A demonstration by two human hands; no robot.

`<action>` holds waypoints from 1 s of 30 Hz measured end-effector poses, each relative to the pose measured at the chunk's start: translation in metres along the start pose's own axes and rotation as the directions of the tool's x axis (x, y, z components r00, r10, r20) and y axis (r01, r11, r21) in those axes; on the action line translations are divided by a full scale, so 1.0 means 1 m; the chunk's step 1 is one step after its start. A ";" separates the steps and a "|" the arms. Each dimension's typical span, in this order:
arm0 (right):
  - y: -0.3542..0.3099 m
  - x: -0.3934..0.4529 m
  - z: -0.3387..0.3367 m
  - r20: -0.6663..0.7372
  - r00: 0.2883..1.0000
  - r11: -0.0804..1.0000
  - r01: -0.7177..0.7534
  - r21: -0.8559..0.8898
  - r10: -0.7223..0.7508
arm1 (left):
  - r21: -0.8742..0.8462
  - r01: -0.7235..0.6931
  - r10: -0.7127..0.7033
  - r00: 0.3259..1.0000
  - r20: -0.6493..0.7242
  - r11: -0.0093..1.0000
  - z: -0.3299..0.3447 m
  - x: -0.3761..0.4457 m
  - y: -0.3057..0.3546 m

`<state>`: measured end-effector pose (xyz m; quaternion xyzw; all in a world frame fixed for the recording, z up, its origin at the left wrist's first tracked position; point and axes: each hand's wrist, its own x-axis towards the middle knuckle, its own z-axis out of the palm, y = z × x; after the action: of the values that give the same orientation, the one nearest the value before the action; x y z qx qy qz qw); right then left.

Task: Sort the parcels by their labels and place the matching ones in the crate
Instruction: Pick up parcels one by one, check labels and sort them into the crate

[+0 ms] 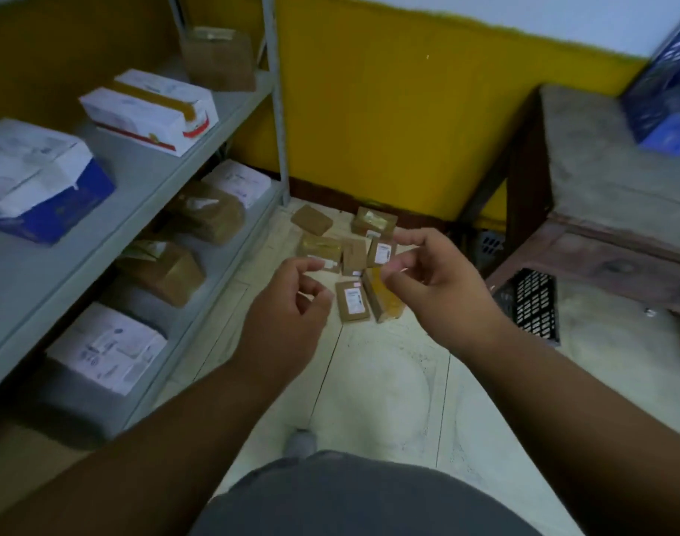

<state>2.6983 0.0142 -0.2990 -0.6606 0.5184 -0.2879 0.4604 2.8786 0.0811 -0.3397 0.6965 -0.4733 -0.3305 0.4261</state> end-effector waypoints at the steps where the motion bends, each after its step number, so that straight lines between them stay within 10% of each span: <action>1: -0.003 0.014 -0.001 -0.036 0.999 1.000 -0.011 0.027 0.012 | 0.001 -0.014 0.014 1.000 0.006 1.000 -0.007 0.020 0.003; 13: 0.016 0.192 -0.014 -0.066 0.992 0.994 -0.107 -0.008 0.107 | -0.042 0.022 -0.013 0.982 0.188 0.999 0.039 0.225 -0.013; 30: -0.033 0.567 0.068 0.206 0.977 0.974 0.092 -0.206 -0.049 | -0.054 0.218 -0.220 0.975 -0.034 0.975 -0.024 0.524 -0.021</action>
<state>2.9385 -0.5026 -0.3516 -0.7499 0.4737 -0.1789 0.4257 3.0817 -0.4015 -0.3784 0.7400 -0.3768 -0.3731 0.4139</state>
